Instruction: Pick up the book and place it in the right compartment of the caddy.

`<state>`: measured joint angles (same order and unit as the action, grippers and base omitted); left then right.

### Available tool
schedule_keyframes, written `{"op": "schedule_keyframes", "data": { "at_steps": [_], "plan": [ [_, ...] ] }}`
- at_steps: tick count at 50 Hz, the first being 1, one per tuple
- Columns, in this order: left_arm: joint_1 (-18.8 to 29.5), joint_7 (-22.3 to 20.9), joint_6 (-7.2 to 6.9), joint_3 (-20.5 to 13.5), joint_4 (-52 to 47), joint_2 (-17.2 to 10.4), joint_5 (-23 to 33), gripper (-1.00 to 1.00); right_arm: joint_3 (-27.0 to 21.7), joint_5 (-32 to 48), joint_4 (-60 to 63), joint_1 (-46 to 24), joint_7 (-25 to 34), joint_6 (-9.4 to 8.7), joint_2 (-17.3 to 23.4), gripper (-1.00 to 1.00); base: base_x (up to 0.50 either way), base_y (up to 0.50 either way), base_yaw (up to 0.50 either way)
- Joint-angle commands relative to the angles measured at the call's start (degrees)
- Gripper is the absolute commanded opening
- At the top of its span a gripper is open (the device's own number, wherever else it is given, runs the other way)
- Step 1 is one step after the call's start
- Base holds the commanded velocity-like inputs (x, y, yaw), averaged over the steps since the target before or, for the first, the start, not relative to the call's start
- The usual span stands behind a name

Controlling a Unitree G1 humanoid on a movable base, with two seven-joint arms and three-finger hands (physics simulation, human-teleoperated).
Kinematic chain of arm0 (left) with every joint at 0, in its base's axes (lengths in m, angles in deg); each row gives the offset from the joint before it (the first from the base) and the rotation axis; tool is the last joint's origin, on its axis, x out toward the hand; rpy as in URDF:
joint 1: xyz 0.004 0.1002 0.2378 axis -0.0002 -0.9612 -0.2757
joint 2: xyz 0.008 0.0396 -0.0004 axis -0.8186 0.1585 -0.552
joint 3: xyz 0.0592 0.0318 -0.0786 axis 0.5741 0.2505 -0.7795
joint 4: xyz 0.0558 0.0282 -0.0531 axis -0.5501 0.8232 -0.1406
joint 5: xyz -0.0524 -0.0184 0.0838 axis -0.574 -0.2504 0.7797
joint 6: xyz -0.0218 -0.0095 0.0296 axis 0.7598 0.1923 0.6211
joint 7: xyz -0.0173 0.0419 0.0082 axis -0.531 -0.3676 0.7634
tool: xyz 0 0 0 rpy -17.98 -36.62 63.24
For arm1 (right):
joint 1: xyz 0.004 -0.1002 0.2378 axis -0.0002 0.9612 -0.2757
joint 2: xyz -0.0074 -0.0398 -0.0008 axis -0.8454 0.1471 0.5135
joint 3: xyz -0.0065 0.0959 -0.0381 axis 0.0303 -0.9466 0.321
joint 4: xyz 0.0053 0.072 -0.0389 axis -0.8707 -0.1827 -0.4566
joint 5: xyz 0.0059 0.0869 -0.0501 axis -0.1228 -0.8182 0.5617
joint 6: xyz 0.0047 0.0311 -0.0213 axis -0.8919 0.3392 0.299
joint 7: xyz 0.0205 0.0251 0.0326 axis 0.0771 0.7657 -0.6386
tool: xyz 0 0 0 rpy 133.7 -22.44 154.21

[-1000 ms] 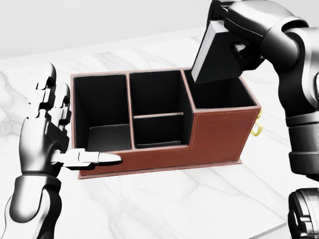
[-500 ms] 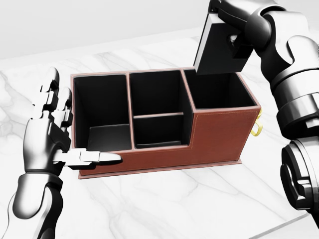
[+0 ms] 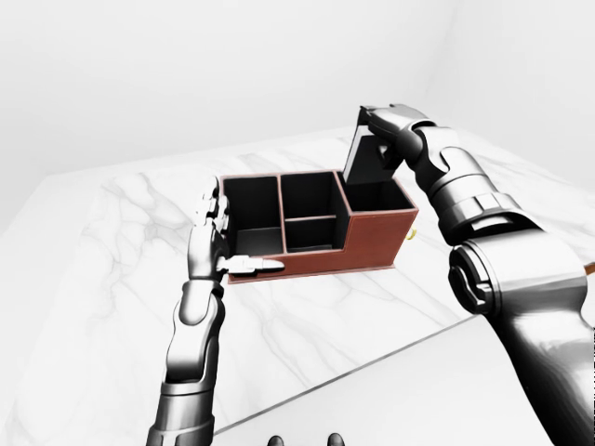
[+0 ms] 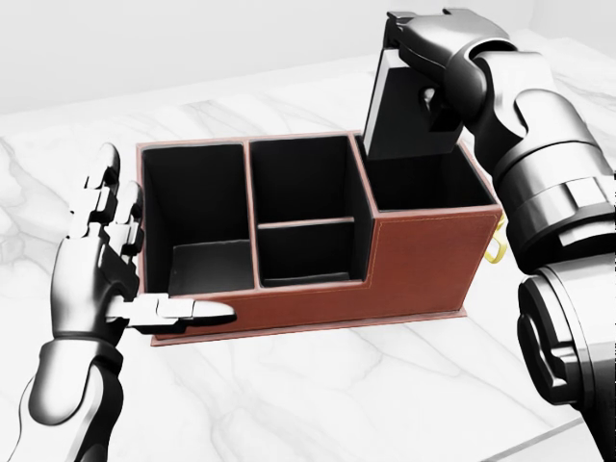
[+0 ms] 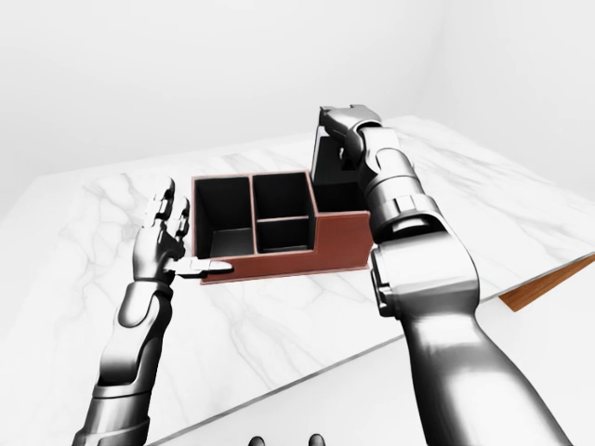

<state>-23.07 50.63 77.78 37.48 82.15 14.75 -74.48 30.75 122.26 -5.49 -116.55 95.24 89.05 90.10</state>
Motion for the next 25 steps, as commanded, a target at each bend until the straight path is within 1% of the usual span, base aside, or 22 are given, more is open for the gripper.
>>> {"op": "schedule_keyframes", "data": {
  "at_steps": [1,25],
  "plan": [
    [-0.5,-0.1,0.0,0.1,0.7,0.1,0.0,1.0,-1.4,2.5,0.0,0.2,-3.6,0.0,-0.9,-1.0,0.0,0.0,0.0],
    [-0.7,0.1,0.0,0.2,0.5,0.1,0.4,1.0,-2.1,5.8,-0.7,2.6,-5.8,0.0,-0.9,-1.0,0.0,0.0,0.0]
  ]
}}
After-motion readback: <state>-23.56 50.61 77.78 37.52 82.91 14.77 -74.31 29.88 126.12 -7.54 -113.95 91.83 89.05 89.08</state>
